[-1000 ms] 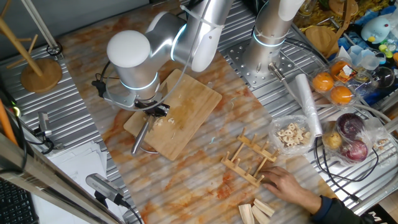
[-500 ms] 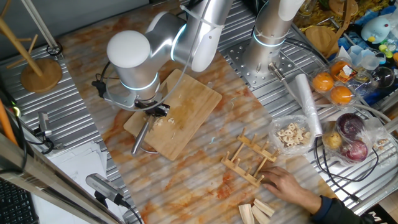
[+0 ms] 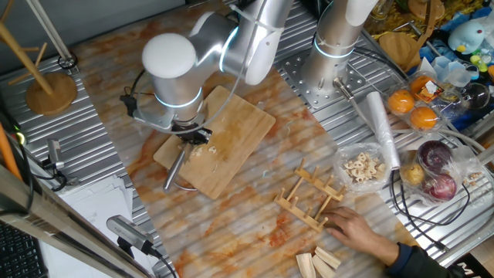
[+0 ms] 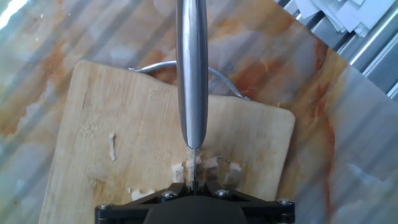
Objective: Slice the lotus root
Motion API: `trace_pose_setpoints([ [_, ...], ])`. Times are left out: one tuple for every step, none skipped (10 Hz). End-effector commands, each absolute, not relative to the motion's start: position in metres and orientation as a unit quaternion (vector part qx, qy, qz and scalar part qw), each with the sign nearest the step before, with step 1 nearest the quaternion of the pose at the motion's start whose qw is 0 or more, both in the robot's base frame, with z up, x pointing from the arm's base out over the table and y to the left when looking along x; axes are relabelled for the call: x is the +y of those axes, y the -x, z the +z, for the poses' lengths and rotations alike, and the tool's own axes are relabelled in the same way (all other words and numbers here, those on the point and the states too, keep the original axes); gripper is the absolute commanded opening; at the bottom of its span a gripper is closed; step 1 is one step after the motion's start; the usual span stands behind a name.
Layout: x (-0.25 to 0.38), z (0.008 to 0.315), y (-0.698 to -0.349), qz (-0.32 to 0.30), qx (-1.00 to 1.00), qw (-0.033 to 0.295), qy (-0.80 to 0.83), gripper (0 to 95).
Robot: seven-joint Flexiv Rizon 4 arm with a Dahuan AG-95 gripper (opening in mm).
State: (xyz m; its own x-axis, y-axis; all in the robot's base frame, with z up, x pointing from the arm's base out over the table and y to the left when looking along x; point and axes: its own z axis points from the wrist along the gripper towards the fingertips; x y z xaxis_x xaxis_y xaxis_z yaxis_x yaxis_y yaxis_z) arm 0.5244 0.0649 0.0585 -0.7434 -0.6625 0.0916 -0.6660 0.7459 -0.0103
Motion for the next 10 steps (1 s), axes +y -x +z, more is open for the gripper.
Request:
trace_pose_setpoints([
  [0.067,0.052,-0.524,0.018,-0.931,0.06,-0.36,0.0],
  [0.068,0.06,-0.523,0.018,-0.93,0.065,-0.361,0.0],
  [0.068,0.068,-0.521,0.021,-0.929,0.071,-0.362,0.0],
  [0.068,0.078,-0.519,0.018,-0.928,0.075,-0.365,0.0],
  [0.067,0.077,-0.515,0.019,-0.929,0.073,-0.363,0.0],
  [0.066,0.075,-0.514,0.021,-0.929,0.071,-0.362,0.0],
  [0.066,0.075,-0.513,0.02,-0.929,0.071,-0.362,0.0],
  [0.066,0.074,-0.512,0.021,-0.929,0.072,-0.363,0.0],
  [0.066,0.073,-0.512,0.022,-0.929,0.071,-0.363,0.0],
  [0.065,0.069,-0.513,0.025,-0.928,0.07,-0.364,0.0],
])
